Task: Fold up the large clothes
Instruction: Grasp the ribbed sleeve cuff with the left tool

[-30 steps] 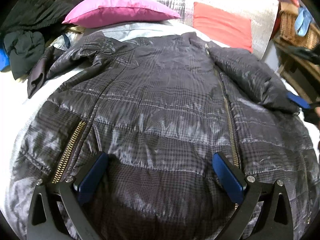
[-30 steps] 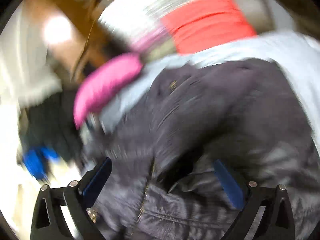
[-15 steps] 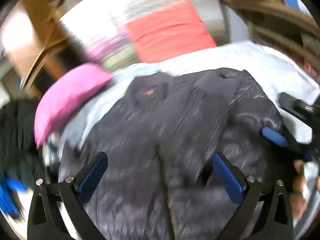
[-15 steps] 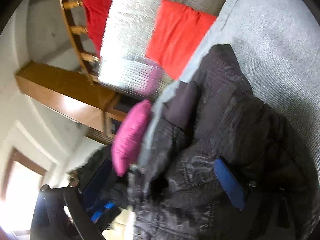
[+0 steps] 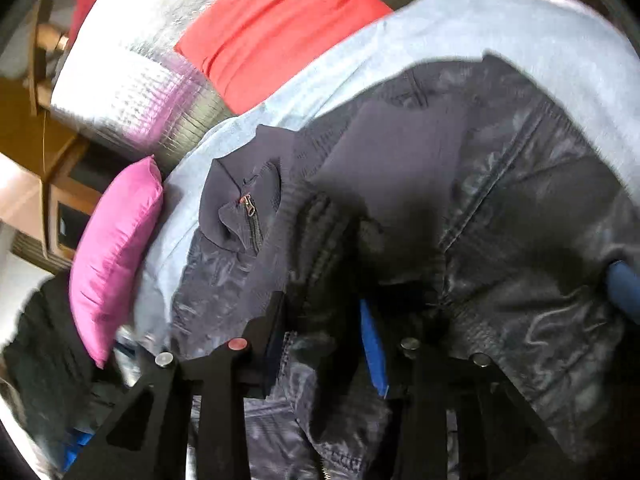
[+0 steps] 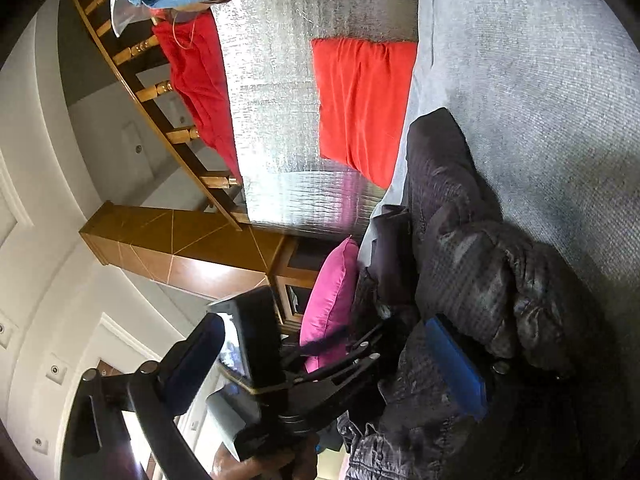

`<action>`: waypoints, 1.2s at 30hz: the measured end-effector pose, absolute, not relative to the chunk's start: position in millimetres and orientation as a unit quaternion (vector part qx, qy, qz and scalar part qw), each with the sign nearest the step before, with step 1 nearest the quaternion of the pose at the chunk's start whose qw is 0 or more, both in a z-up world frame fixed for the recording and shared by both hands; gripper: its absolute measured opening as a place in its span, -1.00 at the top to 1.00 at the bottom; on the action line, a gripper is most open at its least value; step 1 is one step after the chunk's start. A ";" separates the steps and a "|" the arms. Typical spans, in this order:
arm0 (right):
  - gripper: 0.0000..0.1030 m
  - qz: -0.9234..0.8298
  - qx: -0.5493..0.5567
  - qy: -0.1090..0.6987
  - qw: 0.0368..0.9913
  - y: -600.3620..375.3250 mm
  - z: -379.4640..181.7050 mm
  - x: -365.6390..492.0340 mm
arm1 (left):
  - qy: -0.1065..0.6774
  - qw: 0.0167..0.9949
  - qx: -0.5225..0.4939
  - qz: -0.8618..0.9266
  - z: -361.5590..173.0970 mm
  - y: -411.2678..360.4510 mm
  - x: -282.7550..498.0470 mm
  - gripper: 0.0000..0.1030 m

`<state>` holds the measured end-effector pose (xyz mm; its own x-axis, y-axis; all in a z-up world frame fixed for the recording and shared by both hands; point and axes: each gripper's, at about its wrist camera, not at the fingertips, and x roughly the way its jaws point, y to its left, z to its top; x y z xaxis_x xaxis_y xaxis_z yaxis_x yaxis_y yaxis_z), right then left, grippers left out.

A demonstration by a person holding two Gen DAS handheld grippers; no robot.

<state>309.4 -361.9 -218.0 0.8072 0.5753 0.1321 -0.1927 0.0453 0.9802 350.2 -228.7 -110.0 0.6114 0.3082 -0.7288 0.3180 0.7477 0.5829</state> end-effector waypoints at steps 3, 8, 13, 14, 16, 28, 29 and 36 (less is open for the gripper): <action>-0.96 0.270 0.632 0.152 0.710 -362.3 -218.9 309.9 | 0.444 0.833 0.329 0.000 -102.2 -211.0 350.6 0.29; -0.96 0.270 0.626 0.155 0.715 -361.0 -218.2 313.3 | 0.454 0.856 0.246 -0.027 -93.0 -184.2 358.8 0.55; -0.96 0.268 0.622 0.154 0.719 -358.0 -215.2 315.0 | 0.403 0.873 0.267 -0.065 -78.3 -219.3 337.9 -0.77; -0.96 0.268 0.622 0.154 0.720 -357.7 -215.4 315.4 | 0.390 0.874 0.283 -0.067 -80.9 -227.8 337.6 -0.77; -0.96 0.269 0.622 0.153 0.719 -357.2 -215.6 316.3 | 0.392 0.861 0.319 -0.057 -93.7 -241.7 342.3 -0.77; -0.96 0.269 0.614 0.157 0.725 -354.8 -218.5 322.5 | 0.411 0.902 0.127 -0.018 -61.2 -126.9 348.8 0.66; -0.96 0.269 0.612 0.158 0.727 -354.4 -218.3 322.7 | 0.410 0.908 0.083 -0.019 -56.4 -105.0 345.1 0.66; -0.95 0.268 0.589 0.171 0.743 -349.2 -212.2 323.7 | 0.447 0.868 -0.216 -0.013 -111.0 27.7 311.4 0.40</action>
